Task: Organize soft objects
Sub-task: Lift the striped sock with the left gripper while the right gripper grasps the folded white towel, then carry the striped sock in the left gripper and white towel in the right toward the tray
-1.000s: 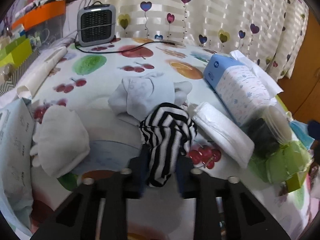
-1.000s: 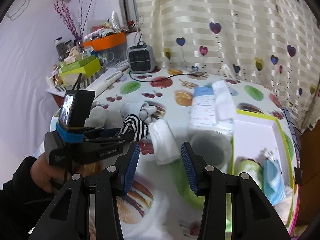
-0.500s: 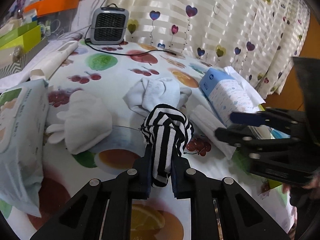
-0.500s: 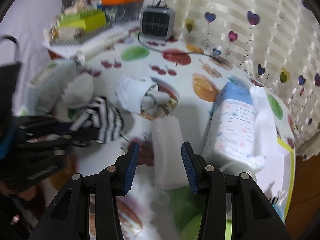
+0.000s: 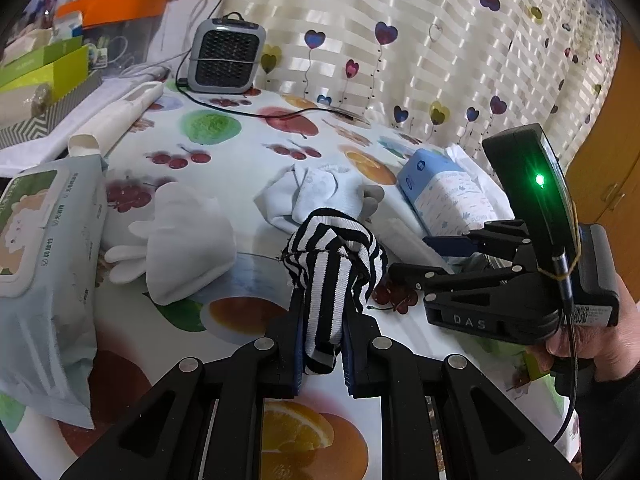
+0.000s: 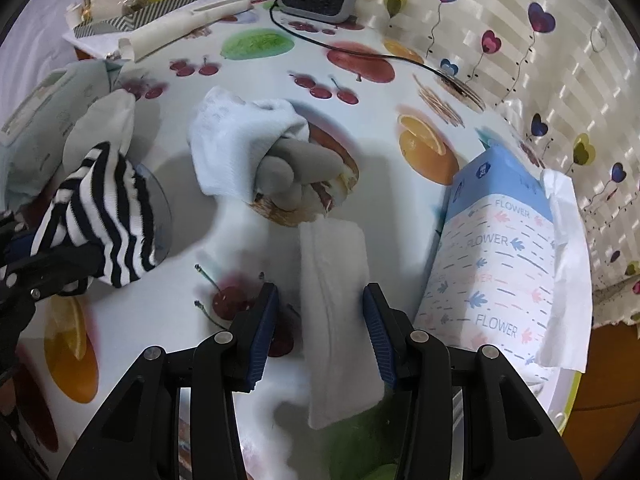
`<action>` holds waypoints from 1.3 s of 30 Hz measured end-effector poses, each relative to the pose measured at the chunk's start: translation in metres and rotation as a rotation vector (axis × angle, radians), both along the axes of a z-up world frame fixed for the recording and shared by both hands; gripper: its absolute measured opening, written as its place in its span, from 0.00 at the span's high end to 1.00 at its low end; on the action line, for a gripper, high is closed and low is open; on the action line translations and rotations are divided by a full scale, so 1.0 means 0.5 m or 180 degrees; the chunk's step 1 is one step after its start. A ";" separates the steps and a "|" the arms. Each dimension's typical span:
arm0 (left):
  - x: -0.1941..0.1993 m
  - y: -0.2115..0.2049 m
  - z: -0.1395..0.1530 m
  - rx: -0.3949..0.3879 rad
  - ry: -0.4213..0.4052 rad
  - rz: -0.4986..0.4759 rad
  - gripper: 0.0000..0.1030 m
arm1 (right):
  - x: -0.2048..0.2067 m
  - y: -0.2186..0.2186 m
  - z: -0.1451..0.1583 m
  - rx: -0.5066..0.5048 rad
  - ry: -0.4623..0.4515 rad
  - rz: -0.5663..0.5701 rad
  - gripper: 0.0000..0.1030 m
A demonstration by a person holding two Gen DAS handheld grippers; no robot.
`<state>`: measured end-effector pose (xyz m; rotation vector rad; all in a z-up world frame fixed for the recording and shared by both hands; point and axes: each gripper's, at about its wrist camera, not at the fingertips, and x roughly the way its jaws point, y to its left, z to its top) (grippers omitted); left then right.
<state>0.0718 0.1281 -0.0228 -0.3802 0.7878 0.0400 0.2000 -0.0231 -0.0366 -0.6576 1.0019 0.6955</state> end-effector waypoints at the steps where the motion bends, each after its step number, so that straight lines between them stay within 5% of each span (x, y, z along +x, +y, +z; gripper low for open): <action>1: 0.000 -0.001 0.000 0.0002 -0.0002 -0.0003 0.86 | 0.001 -0.001 0.000 0.0015 0.0006 -0.0009 0.57; 4: -0.002 -0.003 0.003 0.0009 -0.0014 -0.0012 0.86 | -0.001 -0.003 0.002 0.0048 -0.0040 -0.0016 0.74; 9: -0.004 -0.005 0.012 0.0028 -0.0046 -0.0002 0.86 | -0.014 -0.006 0.016 0.0215 -0.0013 0.0033 0.80; 20: -0.009 -0.030 0.068 0.0129 -0.0210 -0.0041 0.86 | -0.057 -0.049 0.110 0.0833 -0.0153 0.0090 0.81; 39: 0.075 -0.214 0.176 0.0249 -0.0506 -0.0579 0.86 | -0.027 -0.292 0.247 0.1484 -0.0522 -0.0560 0.81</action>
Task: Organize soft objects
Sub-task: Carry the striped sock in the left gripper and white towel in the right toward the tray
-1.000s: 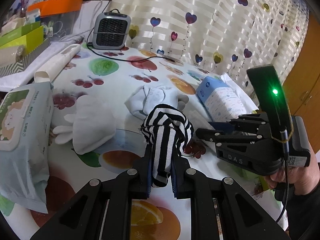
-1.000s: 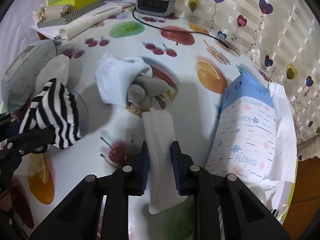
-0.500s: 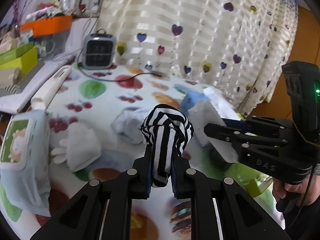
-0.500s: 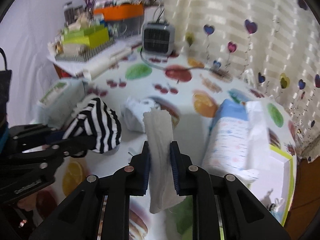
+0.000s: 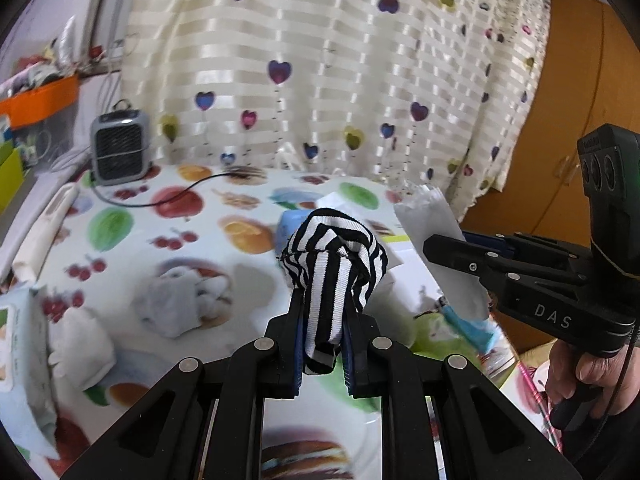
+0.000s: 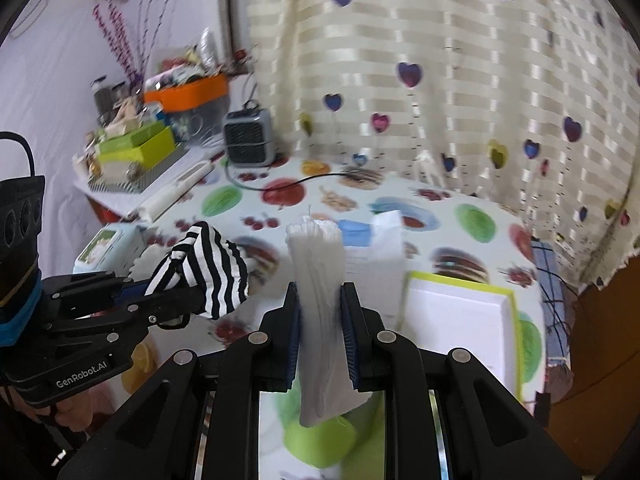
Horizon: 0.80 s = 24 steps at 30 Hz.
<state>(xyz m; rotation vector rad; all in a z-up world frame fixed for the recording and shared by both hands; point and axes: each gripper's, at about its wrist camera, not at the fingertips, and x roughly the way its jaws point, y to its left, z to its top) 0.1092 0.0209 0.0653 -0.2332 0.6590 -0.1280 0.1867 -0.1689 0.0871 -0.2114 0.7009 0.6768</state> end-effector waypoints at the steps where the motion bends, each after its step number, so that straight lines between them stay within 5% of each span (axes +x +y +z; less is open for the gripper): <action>1: 0.005 -0.009 0.003 0.0010 -0.0009 -0.0020 0.86 | 0.005 -0.013 0.002 0.0025 -0.0001 -0.0043 0.81; 12: 0.079 -0.109 0.002 0.0079 0.0035 -0.0281 0.86 | 0.065 -0.139 -0.006 0.0190 0.0095 -0.0446 0.80; 24: 0.195 -0.212 -0.059 0.0112 0.0373 -0.0513 0.86 | 0.165 -0.217 -0.102 0.0192 0.0551 -0.0682 0.80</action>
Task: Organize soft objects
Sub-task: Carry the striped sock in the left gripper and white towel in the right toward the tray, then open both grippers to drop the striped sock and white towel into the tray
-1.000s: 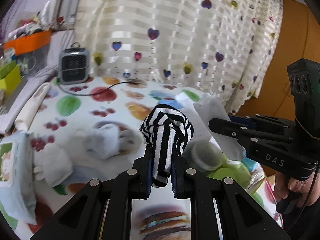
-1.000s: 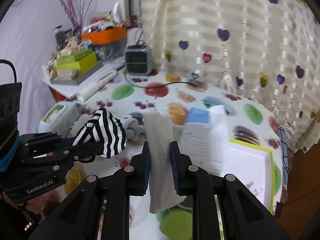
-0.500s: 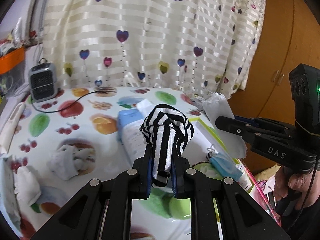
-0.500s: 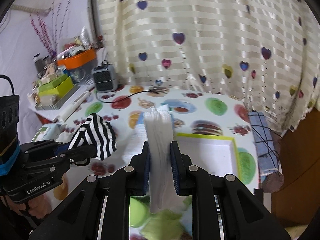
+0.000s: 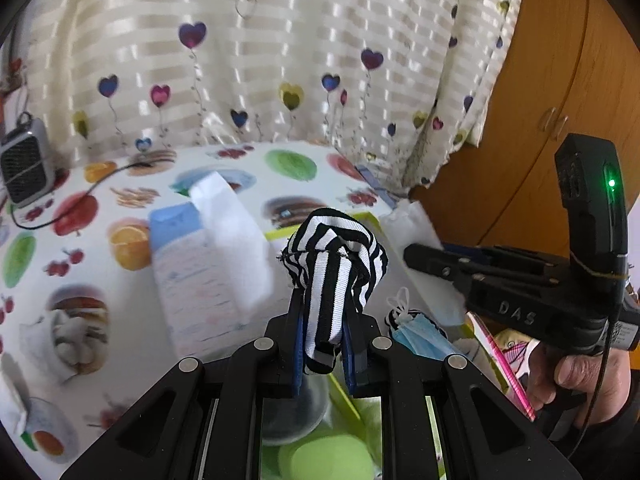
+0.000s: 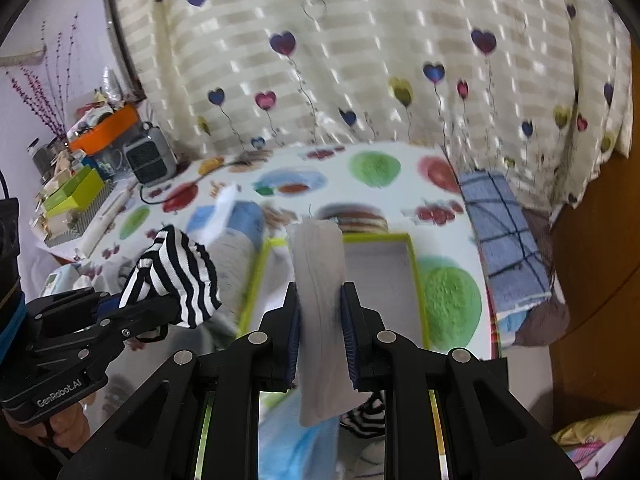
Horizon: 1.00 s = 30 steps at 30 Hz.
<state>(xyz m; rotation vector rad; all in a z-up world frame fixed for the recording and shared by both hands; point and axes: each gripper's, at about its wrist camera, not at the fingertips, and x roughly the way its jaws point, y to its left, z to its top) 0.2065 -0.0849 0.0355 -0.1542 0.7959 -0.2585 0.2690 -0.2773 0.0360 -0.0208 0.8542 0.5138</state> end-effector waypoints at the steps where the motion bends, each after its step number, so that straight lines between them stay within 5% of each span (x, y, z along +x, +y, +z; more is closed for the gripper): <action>1: 0.007 -0.006 -0.006 0.0008 0.0031 -0.0011 0.86 | 0.007 -0.004 -0.016 -0.0003 0.0064 -0.0010 0.80; 9: 0.056 -0.055 -0.050 0.0080 0.0232 -0.0116 0.85 | 0.033 -0.029 -0.078 -0.0047 0.0324 -0.0064 0.76; 14: 0.064 -0.064 -0.057 0.0002 0.0285 -0.0199 0.68 | 0.020 -0.040 -0.065 -0.0062 0.0208 -0.0103 0.56; 30: -0.026 0.000 0.015 -0.0057 -0.0046 -0.0029 0.66 | -0.052 -0.009 0.024 0.0077 -0.0161 -0.0134 0.56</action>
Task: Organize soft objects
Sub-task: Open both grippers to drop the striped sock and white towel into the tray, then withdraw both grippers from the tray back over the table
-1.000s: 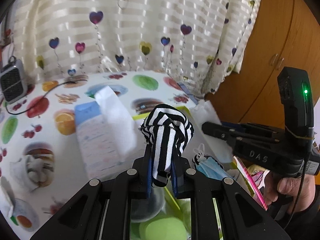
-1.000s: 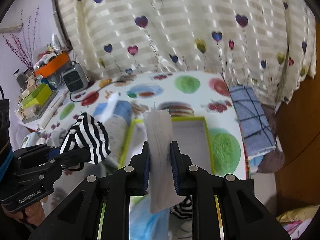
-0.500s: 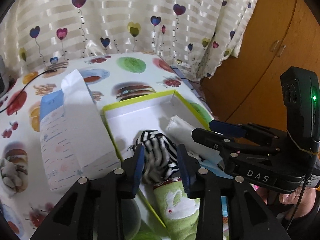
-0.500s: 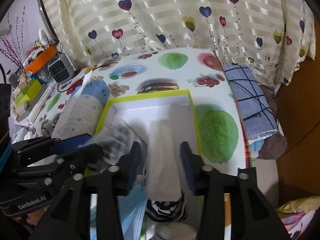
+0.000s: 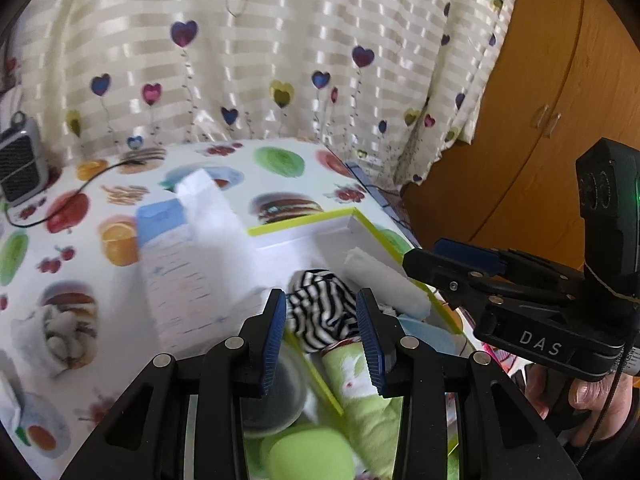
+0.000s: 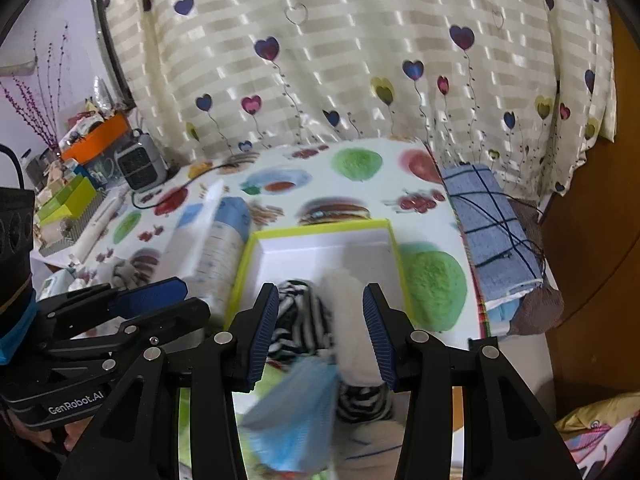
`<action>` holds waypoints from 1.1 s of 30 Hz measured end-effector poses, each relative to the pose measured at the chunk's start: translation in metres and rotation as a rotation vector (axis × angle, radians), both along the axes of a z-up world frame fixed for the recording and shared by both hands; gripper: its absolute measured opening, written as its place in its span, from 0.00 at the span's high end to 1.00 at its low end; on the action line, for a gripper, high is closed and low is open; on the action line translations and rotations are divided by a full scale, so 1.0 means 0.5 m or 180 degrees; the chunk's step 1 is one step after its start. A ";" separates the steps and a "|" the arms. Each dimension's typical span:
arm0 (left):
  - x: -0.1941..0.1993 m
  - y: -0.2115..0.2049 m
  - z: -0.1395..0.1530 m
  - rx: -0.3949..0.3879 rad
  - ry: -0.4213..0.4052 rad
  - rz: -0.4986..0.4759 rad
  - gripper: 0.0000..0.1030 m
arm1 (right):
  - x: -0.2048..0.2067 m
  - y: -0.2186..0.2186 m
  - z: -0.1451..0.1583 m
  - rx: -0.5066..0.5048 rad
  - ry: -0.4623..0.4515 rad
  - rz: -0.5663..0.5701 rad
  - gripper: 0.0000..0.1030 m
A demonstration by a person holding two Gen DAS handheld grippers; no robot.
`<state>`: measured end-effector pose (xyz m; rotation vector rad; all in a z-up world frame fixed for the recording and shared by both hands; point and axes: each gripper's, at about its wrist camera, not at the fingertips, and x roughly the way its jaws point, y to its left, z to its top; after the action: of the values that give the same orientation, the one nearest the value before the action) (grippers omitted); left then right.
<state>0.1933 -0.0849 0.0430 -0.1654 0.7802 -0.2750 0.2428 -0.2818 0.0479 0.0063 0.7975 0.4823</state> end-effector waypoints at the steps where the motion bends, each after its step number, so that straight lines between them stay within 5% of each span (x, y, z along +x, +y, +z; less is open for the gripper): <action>1: -0.008 0.009 0.004 -0.0001 -0.0019 0.0025 0.66 | -0.005 0.006 0.004 0.0011 -0.0013 0.0014 0.56; 24: -0.149 0.197 0.056 0.0023 -0.0298 0.0658 0.66 | -0.105 0.191 0.067 0.0031 -0.0242 0.0521 0.56; 33: -0.178 0.285 0.024 0.0059 -0.0192 0.0988 0.66 | -0.133 0.294 0.049 -0.0018 -0.0250 0.0905 0.56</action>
<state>0.1042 0.0577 0.0552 -0.2563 0.6859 0.0212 0.1764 -0.1347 0.0726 -0.1322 0.7254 0.7449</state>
